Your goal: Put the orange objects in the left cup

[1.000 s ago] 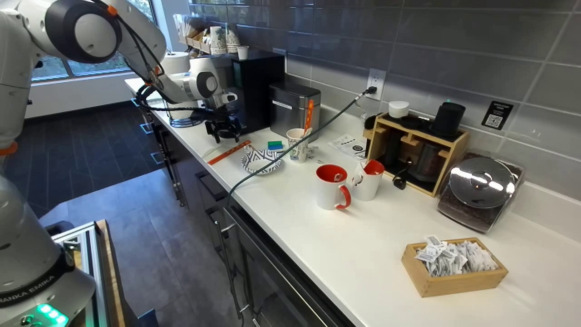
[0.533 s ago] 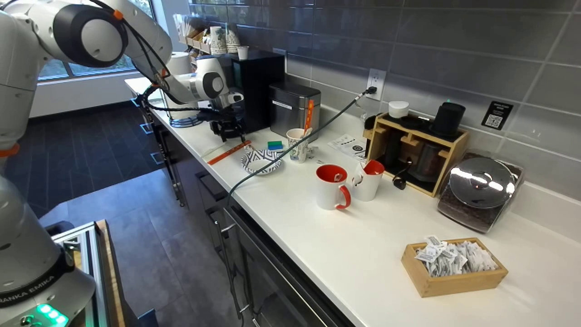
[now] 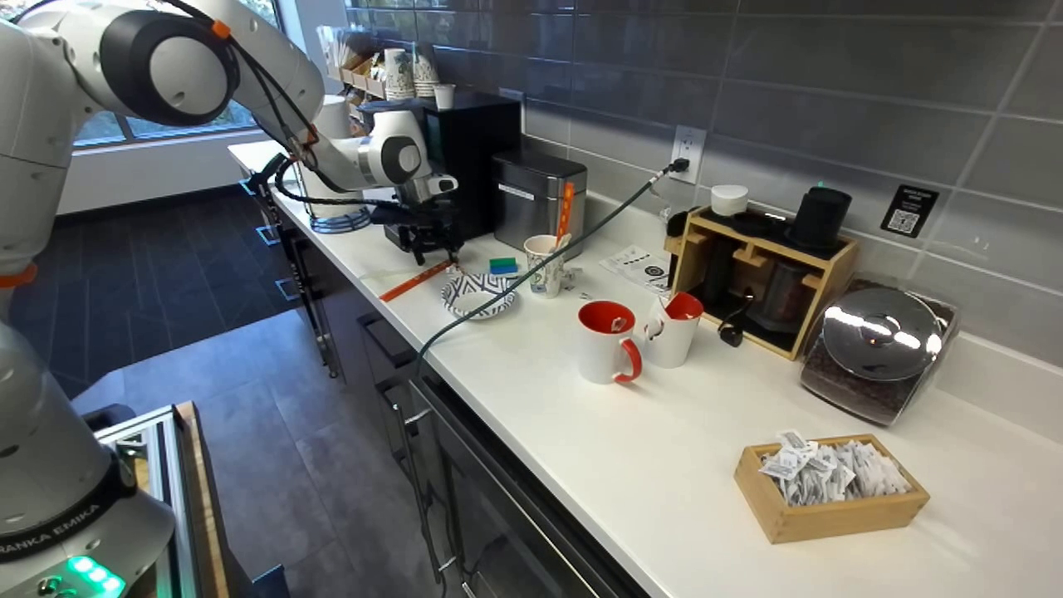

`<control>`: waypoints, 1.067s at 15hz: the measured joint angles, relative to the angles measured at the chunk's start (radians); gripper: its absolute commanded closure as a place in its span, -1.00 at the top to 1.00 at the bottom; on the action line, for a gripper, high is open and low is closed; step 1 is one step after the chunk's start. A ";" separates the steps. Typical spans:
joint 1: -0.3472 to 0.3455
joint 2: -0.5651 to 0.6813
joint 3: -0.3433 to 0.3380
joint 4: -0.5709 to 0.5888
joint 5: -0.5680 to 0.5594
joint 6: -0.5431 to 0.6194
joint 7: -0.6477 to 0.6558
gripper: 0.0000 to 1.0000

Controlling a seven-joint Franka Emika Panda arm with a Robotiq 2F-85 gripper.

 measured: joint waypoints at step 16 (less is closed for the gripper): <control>-0.007 -0.002 0.002 0.034 0.090 -0.076 0.051 -1.00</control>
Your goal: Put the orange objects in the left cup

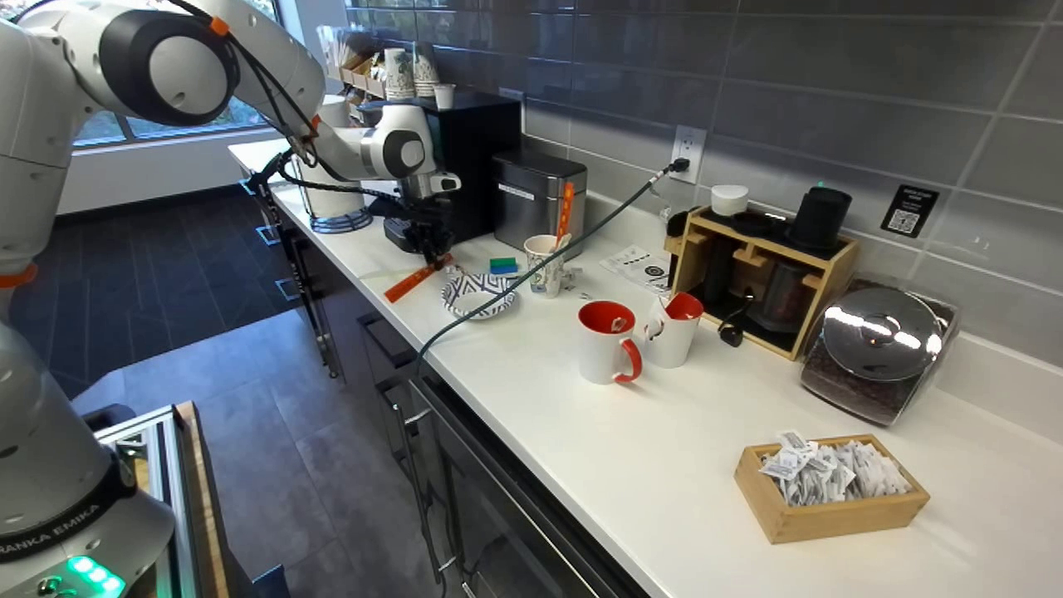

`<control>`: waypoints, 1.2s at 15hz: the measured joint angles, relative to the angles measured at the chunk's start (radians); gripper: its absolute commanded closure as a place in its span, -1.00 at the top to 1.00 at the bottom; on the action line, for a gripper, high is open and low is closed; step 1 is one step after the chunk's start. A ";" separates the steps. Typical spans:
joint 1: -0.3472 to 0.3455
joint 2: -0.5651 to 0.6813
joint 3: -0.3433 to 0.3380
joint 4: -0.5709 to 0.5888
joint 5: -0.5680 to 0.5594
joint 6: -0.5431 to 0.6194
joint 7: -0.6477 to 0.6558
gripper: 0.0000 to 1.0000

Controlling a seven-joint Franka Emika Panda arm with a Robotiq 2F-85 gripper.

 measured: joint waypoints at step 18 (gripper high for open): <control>-0.234 -0.393 0.077 -0.200 0.510 0.390 -0.295 -0.96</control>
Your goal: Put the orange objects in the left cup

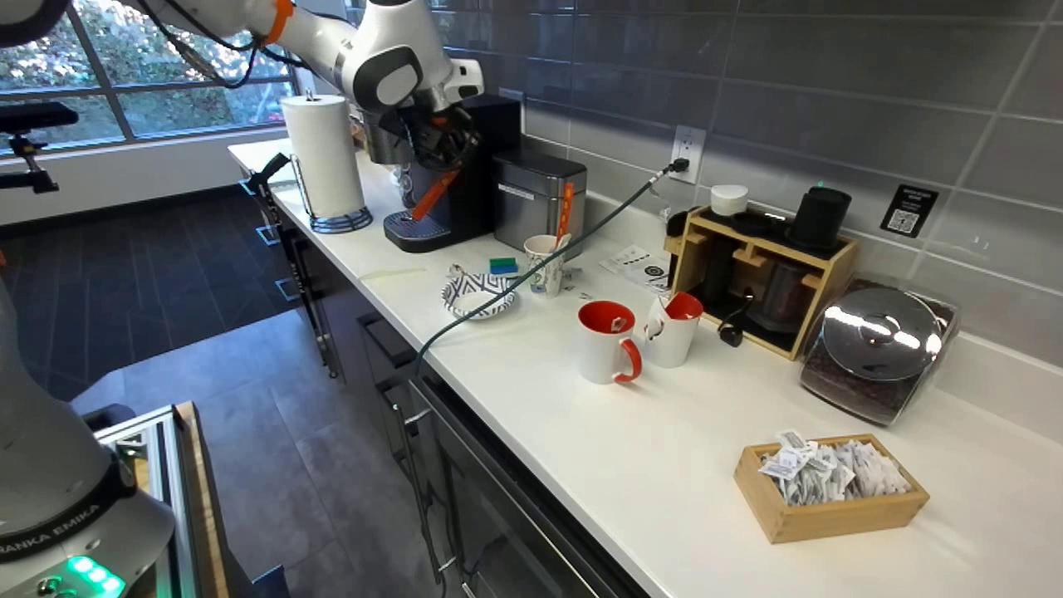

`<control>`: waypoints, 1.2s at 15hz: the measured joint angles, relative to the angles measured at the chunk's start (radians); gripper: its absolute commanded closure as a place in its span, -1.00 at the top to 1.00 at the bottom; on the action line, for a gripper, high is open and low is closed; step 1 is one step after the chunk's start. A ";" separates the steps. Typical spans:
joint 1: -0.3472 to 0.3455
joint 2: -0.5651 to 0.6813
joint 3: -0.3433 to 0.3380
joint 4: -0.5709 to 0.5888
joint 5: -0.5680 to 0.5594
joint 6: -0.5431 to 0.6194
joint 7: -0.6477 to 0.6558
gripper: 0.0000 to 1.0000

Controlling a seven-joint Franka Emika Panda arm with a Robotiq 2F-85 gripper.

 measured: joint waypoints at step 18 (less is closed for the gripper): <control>-0.048 -0.035 -0.024 -0.181 0.236 0.835 -0.143 -0.96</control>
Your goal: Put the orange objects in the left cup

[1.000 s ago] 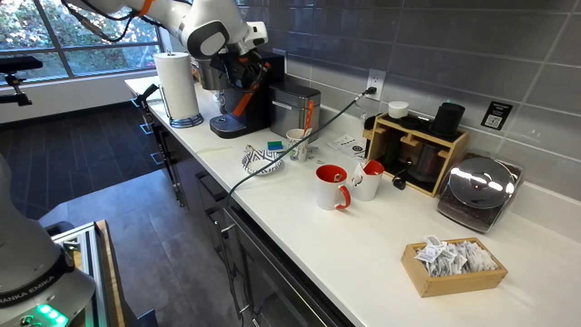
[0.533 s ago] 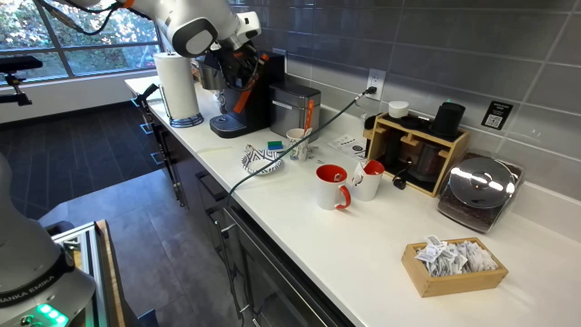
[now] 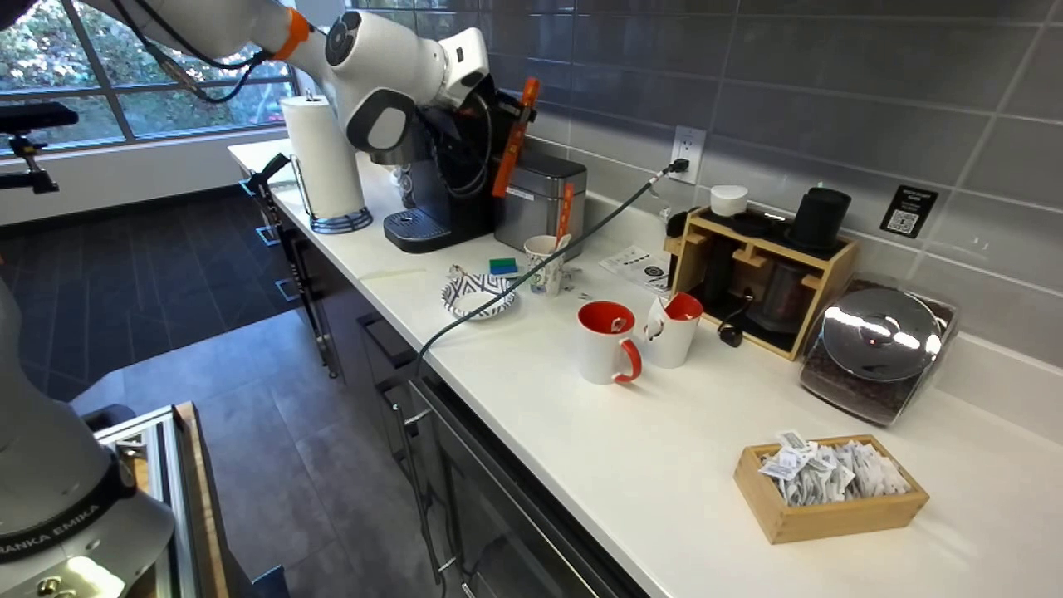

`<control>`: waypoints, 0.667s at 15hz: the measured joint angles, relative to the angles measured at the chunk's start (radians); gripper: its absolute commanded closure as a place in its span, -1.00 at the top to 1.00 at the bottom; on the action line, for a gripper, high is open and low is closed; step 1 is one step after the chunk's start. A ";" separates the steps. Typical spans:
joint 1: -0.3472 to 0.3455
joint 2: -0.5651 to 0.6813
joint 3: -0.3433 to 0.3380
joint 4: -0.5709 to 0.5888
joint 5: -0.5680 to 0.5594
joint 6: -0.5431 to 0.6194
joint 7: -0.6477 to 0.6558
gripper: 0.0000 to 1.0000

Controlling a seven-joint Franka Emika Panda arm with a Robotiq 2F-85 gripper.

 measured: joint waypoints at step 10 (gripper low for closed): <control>0.167 0.168 -0.122 0.044 0.345 0.300 -0.231 -0.96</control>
